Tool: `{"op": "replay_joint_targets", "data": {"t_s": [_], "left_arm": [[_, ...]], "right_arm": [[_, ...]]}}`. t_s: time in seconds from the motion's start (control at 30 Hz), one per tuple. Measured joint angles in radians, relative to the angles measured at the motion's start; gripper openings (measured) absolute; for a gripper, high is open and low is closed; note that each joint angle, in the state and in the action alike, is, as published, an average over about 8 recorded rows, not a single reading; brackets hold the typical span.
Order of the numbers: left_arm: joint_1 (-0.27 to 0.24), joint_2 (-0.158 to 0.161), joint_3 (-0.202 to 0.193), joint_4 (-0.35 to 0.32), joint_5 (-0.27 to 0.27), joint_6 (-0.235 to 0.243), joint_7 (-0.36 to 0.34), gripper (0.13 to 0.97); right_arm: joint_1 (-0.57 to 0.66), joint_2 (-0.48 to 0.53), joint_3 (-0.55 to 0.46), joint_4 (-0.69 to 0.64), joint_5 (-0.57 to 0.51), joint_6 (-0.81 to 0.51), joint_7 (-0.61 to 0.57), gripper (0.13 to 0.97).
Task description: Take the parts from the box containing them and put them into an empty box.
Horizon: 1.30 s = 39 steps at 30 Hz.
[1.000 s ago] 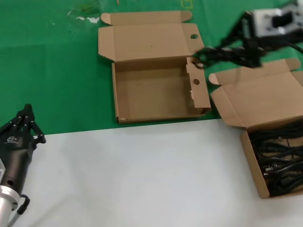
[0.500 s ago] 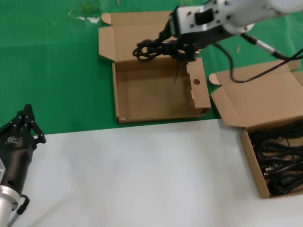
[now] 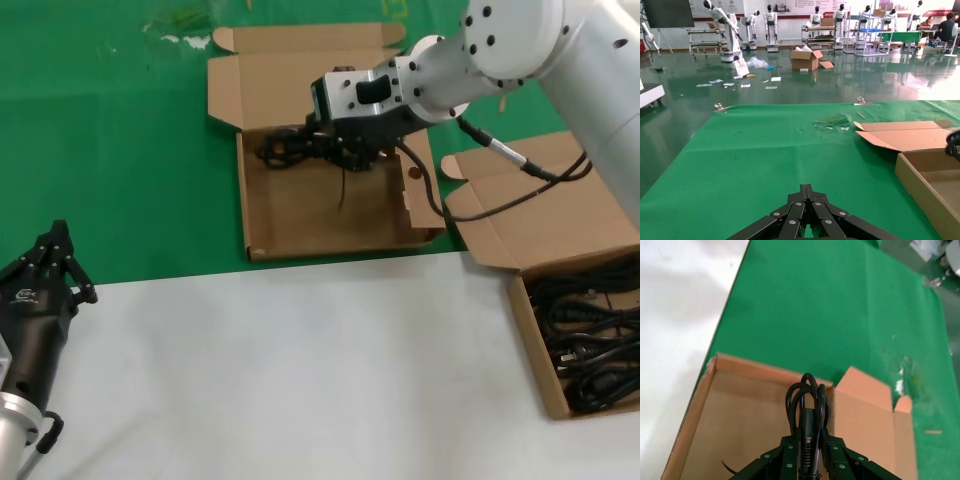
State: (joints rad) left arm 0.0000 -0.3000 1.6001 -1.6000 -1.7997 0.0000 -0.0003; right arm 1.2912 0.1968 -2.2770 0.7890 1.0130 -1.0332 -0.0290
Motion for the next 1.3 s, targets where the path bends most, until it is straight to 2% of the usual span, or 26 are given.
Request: {"op": "replay_joint_targets", "data": {"t_s": [0.4, 0.63, 0.77, 1.07, 1.27, 1.3], "left_arm": [[0.0, 0.0, 0.0, 0.0, 0.0, 0.0, 0.0, 0.14], [0.0, 0.0, 0.0, 0.0, 0.0, 0.0, 0.0, 0.14], [0.0, 0.0, 0.0, 0.0, 0.0, 0.0, 0.0, 0.14], [0.0, 0.0, 0.0, 0.0, 0.0, 0.0, 0.0, 0.14], [0.0, 0.0, 0.0, 0.0, 0.0, 0.0, 0.0, 0.143], [0.0, 0.0, 0.0, 0.0, 0.0, 0.0, 0.0, 0.144]], "right_arm": [[-0.001, -0.043, -0.004, -0.133, 0.011, 0.069, -0.036, 0.213], [0.001, -0.048, 0.006, -0.159, 0.035, 0.089, -0.06, 0.277], [-0.018, -0.016, 0.029, -0.078, 0.061, 0.086, -0.048, 0.32], [-0.164, 0.133, 0.132, 0.25, 0.145, 0.119, 0.015, 0.473], [-0.221, 0.175, 0.164, 0.334, 0.162, 0.146, 0.037, 0.624], [-0.223, 0.176, 0.165, 0.336, 0.162, 0.147, 0.037, 0.624]]}}
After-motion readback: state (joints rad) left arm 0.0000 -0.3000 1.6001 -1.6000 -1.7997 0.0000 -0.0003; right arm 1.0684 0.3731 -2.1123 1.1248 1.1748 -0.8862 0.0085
